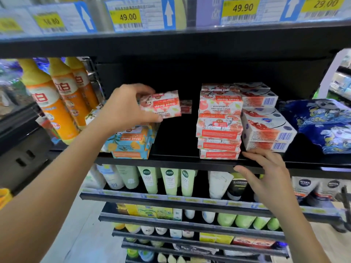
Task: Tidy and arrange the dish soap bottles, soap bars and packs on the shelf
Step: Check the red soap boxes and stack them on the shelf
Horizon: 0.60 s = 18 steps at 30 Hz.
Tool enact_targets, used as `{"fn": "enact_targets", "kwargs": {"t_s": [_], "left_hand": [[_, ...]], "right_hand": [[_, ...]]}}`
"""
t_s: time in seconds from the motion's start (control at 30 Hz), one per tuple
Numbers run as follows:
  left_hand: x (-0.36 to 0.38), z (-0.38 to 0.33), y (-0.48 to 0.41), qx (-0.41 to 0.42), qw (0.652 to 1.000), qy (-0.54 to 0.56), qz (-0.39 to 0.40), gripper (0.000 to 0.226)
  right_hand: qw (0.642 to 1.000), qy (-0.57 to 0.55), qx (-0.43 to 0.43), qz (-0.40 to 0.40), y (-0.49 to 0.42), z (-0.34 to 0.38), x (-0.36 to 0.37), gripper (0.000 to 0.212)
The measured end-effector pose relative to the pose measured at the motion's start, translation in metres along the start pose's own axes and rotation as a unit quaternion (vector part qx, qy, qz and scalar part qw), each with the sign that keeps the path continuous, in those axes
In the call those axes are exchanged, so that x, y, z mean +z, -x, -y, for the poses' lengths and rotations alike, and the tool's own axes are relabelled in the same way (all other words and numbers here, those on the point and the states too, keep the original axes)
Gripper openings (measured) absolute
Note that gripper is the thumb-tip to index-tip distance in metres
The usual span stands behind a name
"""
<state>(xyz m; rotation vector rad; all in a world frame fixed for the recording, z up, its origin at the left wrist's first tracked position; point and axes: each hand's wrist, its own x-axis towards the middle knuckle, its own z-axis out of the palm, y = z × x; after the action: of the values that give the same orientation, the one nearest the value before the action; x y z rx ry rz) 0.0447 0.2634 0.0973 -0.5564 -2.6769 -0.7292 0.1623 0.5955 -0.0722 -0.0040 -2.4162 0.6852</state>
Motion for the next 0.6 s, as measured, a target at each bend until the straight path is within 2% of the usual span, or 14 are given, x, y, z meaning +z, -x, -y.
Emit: {"fn": "enact_targets", "kwargs": {"t_s": [0.17,0.27,0.47,0.53,0.6], "left_hand": [[0.011,-0.004,0.072,0.006,0.997,0.022,-0.071,0.075],[0.024,-0.007,0.107,0.014,0.991,0.08,-0.105,0.073],[0.073,-0.016,0.157,0.019,0.986,0.141,-0.082,0.074],[0.089,-0.019,0.166,0.02,0.986,0.153,-0.065,0.073],[0.104,-0.022,0.172,0.031,0.988,0.145,-0.052,0.073]], "right_hand": [[1.0,-0.002,0.019,0.009,0.004,0.003,0.0,0.052],[0.998,-0.046,0.034,-0.001,0.008,0.009,-0.002,0.043],[0.976,-0.189,0.071,-0.077,0.038,0.052,-0.009,0.02],[0.953,-0.28,0.105,-0.045,0.046,0.074,-0.014,0.02],[0.911,-0.383,0.147,0.043,0.051,0.091,-0.017,0.032]]}}
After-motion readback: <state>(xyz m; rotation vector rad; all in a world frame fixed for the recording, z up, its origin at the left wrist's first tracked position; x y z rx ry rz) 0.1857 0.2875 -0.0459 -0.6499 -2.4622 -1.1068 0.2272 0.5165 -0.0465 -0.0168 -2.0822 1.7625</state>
